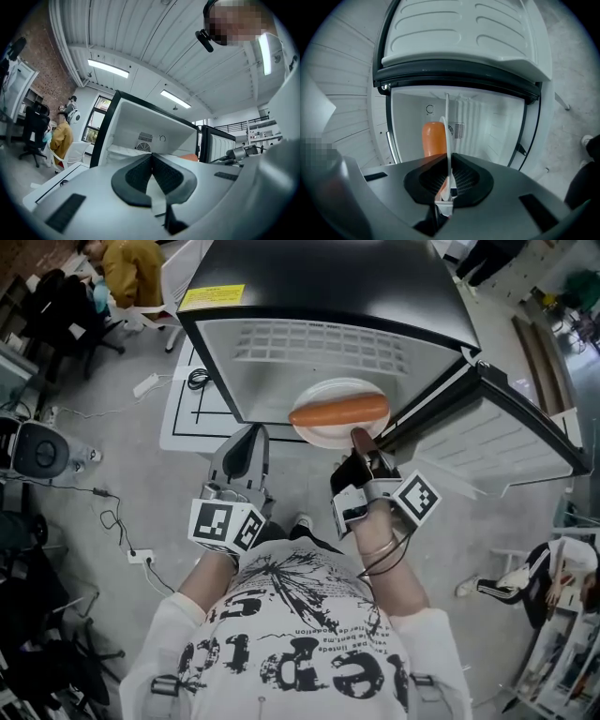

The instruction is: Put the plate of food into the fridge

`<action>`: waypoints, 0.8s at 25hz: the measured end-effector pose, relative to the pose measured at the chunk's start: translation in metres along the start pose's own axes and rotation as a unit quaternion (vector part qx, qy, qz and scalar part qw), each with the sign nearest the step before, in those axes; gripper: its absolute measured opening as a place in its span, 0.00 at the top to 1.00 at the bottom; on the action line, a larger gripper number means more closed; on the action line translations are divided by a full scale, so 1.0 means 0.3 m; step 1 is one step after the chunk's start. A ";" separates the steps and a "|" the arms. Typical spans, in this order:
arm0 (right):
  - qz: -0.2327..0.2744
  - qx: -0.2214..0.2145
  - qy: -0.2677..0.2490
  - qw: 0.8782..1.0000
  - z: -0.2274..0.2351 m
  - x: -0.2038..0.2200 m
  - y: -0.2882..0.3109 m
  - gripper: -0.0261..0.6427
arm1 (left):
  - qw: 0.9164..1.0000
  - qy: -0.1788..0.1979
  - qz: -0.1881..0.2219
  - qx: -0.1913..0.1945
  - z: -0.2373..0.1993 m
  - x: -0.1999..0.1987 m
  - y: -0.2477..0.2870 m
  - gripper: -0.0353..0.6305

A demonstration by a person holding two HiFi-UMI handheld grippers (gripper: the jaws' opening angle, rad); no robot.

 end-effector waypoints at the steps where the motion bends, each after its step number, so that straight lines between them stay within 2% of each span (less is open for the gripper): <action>1: 0.000 -0.001 0.001 1.000 -0.006 -0.006 0.015 0.93 | 1.000 0.000 -0.001 0.001 -0.003 -0.001 0.014 0.94; 7: 0.015 -0.010 -0.001 1.000 -0.045 -0.021 0.067 0.93 | 1.000 0.000 0.002 0.013 -0.042 -0.013 0.048 0.94; 16: 0.047 -0.006 -0.002 0.999 -0.095 -0.031 0.193 0.93 | 0.998 0.013 -0.007 0.062 -0.097 -0.052 0.152 0.94; 20: 0.061 -0.003 -0.006 0.998 -0.110 -0.035 0.244 0.93 | 0.997 0.006 -0.012 0.076 -0.119 -0.053 0.176 0.94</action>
Point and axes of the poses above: the fingertips, and each gripper's own axes: y forward along the fingers, z to its right, x out of its underside, the point moved 6 cm from there along -y, backward along the fingers, and after that the axes turned 1 degree about -x, right-handed, at the moved point
